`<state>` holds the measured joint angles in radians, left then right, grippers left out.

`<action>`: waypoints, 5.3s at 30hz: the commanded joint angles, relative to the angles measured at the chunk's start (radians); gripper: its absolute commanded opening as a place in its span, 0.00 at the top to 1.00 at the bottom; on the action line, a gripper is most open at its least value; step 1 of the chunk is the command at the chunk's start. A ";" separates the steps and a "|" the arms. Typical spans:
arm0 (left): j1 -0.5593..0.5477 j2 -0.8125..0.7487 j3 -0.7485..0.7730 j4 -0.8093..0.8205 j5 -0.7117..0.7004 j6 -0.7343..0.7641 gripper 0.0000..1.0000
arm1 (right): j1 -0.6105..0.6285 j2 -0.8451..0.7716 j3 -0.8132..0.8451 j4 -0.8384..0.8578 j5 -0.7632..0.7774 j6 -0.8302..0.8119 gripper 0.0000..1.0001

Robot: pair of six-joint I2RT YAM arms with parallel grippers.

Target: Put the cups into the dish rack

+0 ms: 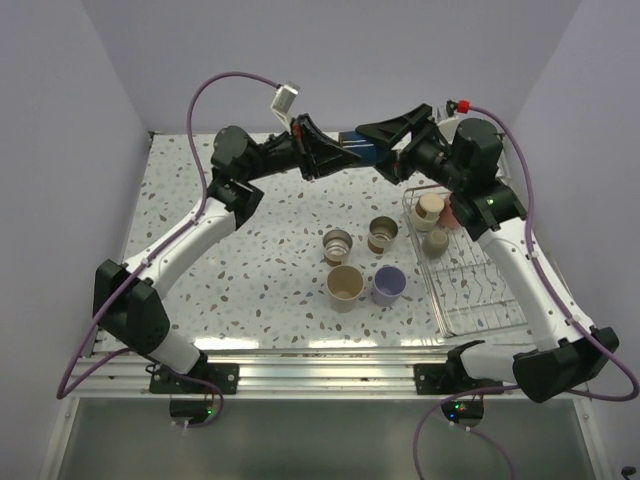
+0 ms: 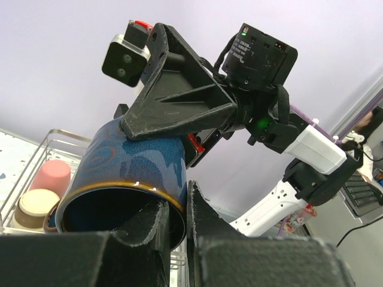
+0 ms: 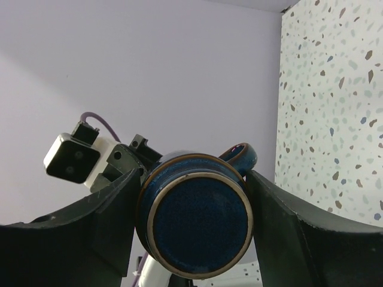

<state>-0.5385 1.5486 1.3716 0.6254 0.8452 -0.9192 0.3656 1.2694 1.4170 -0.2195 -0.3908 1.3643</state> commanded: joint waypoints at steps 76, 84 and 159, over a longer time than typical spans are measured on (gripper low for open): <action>0.164 -0.223 -0.296 -0.506 -0.133 0.338 0.05 | -0.439 0.134 0.021 -0.724 0.764 -0.803 1.00; 0.167 -0.202 -0.270 -0.552 -0.132 0.382 0.05 | -0.444 0.215 -0.115 -0.600 0.832 -0.763 1.00; 0.166 -0.170 -0.261 -0.618 -0.155 0.450 0.07 | -0.448 0.223 -0.142 -0.584 0.827 -0.599 0.04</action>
<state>-0.3798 1.4109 1.1187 -0.0029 0.7013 -0.4862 -0.0799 1.5562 1.2041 -0.7677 0.4507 0.7734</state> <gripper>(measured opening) 0.931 0.956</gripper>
